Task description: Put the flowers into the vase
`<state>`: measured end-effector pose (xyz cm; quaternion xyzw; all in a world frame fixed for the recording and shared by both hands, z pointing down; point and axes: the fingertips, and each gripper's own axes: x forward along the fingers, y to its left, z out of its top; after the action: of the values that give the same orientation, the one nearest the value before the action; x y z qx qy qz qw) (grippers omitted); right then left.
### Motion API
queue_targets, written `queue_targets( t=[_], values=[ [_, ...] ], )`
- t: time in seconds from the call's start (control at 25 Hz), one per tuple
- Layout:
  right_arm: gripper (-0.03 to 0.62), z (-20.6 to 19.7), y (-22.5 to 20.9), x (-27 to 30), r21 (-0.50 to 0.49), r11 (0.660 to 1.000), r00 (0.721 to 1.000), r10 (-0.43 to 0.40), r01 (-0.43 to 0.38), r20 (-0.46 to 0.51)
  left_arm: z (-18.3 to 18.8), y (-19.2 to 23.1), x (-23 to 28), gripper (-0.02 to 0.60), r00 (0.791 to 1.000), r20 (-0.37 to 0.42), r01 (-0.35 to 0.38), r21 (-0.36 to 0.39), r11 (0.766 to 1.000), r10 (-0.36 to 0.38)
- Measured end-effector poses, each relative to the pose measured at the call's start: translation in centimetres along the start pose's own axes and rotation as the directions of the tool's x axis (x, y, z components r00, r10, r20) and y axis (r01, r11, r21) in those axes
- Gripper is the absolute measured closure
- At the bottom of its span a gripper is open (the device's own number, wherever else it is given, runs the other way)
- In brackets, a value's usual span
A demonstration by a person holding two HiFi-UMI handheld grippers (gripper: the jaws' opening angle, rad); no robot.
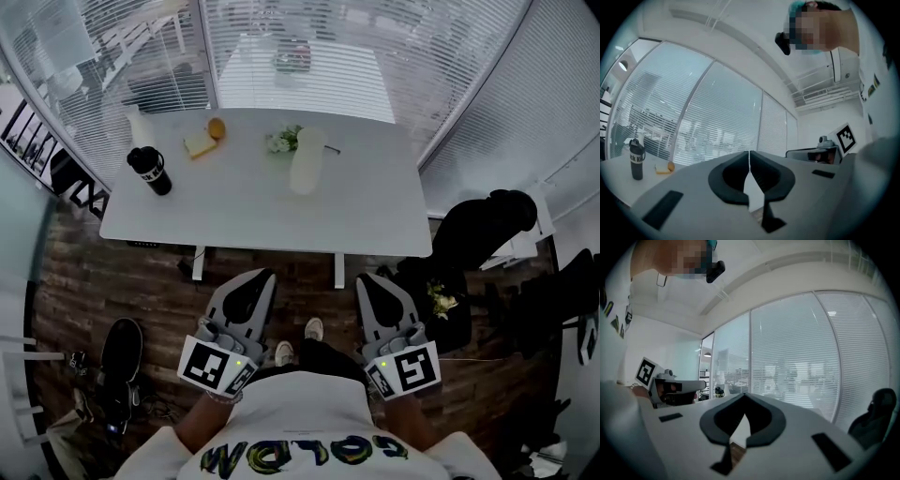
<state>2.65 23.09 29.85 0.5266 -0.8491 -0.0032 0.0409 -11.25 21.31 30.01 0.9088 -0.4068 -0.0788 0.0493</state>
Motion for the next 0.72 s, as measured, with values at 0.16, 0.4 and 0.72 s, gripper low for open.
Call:
queue_targets(
  t=[0.16, 0.4, 0.72],
  values=[
    [0.585, -0.4, -0.8, 1.4, 0.000, 1.000, 1.000, 0.004, -0.004, -0.007, -0.4, 0.9, 1.4, 0.561, 1.000, -0.001, 0.002, -0.002, 1.000, -0.002],
    [0.583, -0.6, -3.1, 4.3, 0.002, 1.000, 1.000, 0.009, -0.009, 0.001, -0.6, 2.5, 4.2, 0.561, 1.000, -0.001, -0.003, 0.000, 1.000, 0.003],
    [0.583, -0.8, -9.0, 9.2, 0.005, 1.000, 1.000, 0.025, -0.025, 0.002, -1.3, 4.8, 11.4, 0.563, 1.000, -0.012, -0.010, 0.004, 1.000, 0.010]
  ],
)
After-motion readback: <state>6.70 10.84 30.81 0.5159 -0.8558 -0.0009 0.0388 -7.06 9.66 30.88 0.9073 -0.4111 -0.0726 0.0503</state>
